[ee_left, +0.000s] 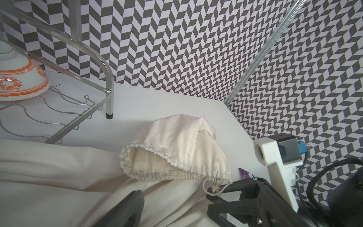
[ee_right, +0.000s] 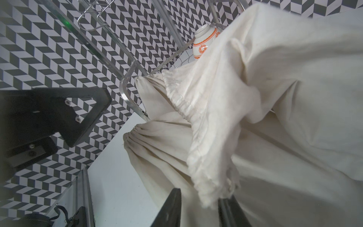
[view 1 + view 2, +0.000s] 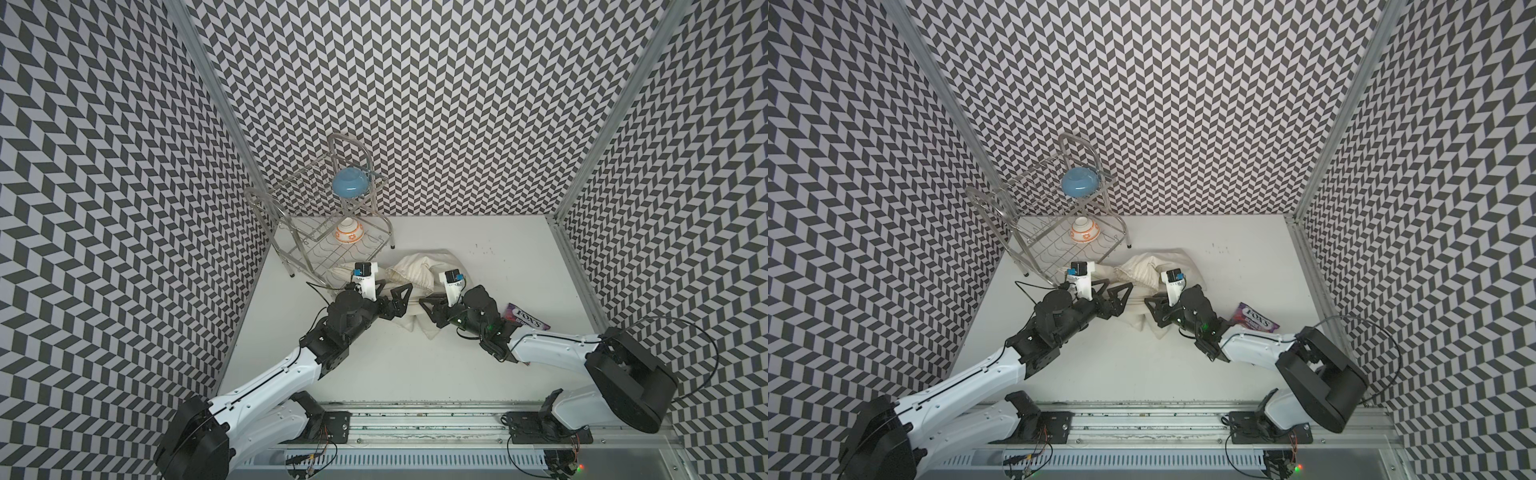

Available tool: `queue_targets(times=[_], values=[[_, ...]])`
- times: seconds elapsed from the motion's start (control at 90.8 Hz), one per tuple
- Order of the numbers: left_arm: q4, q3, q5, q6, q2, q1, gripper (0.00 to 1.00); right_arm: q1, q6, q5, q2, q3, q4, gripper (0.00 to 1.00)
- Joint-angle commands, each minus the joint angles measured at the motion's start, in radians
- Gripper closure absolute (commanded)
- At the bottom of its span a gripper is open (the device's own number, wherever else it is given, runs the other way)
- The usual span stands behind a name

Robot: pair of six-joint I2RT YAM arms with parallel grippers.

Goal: Close the soil bag
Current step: Frap the soil bag at the center of the board.

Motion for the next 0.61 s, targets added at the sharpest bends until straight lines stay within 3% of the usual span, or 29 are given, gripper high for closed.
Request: queue_targets(times=[0.0, 0.231, 0.595], values=[[0.026, -0.005, 0.000, -0.006, -0.016, 0.008, 0.06, 0.007, 0.031, 0.065, 0.019, 0.029, 0.060, 0.68], [0.024, 0.009, 0.008, -0.002, -0.001, 0.006, 0.06, 0.005, -0.022, 0.166, -0.056, 0.012, -0.031, 1.00], [0.037, 0.111, 0.033, 0.117, 0.120, -0.045, 0.07, 0.000, -0.203, 0.336, -0.356, 0.005, -0.340, 1.00]])
